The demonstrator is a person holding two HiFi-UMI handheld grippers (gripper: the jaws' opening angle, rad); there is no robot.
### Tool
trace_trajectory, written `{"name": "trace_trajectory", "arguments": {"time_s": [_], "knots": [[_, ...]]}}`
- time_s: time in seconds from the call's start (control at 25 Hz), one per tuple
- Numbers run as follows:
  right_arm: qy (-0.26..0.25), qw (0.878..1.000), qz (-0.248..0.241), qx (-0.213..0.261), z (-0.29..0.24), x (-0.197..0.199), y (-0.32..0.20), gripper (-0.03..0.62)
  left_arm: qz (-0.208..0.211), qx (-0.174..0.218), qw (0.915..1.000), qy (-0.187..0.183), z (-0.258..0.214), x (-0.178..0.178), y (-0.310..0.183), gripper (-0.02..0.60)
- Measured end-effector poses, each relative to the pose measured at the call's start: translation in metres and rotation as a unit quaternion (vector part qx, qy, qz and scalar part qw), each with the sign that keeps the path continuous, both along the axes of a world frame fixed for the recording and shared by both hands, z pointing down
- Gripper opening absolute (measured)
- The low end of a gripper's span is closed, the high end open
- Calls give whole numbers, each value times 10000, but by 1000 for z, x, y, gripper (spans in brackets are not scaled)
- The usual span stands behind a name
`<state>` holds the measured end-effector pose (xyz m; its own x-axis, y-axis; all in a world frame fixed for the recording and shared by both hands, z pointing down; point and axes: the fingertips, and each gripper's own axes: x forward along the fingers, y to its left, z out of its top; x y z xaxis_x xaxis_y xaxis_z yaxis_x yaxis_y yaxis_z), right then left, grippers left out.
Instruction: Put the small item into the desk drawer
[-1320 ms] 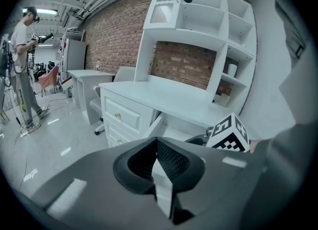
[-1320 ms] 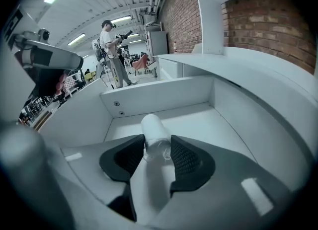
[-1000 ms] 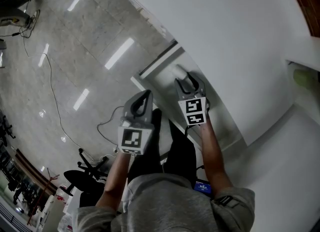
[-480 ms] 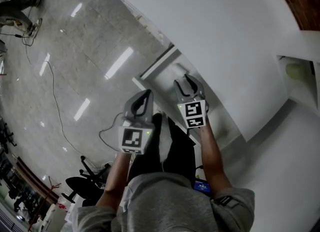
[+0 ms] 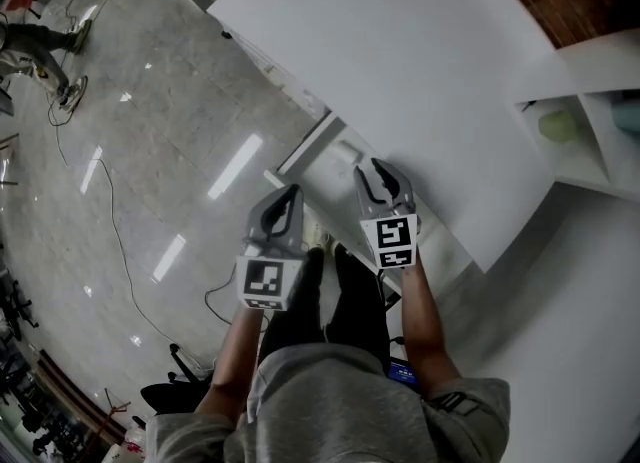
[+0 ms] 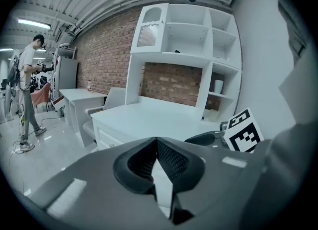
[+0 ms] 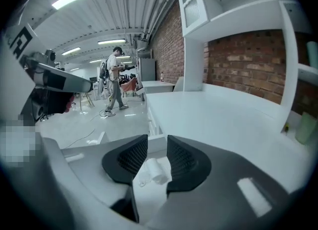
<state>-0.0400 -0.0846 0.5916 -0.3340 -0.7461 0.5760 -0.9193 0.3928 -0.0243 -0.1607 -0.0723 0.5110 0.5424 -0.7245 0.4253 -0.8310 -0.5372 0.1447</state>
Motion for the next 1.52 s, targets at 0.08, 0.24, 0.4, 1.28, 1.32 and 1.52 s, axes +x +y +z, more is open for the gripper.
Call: {"name": "trace_trajectory", "arguments": {"time_s": [0.08,0.24,0.4,1.28,1.32,1.52], "knots": [[1,9998,139,148,-21,7,1,119,33,108,9999,47,-16,2,-1,12],[4,9982,405,436,-61,18,4,99,158,345,9992,147,-47,7,-3,12],[-51,9959,633,642,-99,26,14,80,289,550,9978,208,-78,15,-2,12],[112,9686,1706,1804,-227,63,88,3,871,1320,9870,280,-166,23,24,12],[118,9680,1739,1808,-228,64,92,3,900,1329,9866,273,-166,23,27,12],[186,9650,1882,1815,-232,67,115,3,1033,1346,9852,254,-167,23,41,12]]}}
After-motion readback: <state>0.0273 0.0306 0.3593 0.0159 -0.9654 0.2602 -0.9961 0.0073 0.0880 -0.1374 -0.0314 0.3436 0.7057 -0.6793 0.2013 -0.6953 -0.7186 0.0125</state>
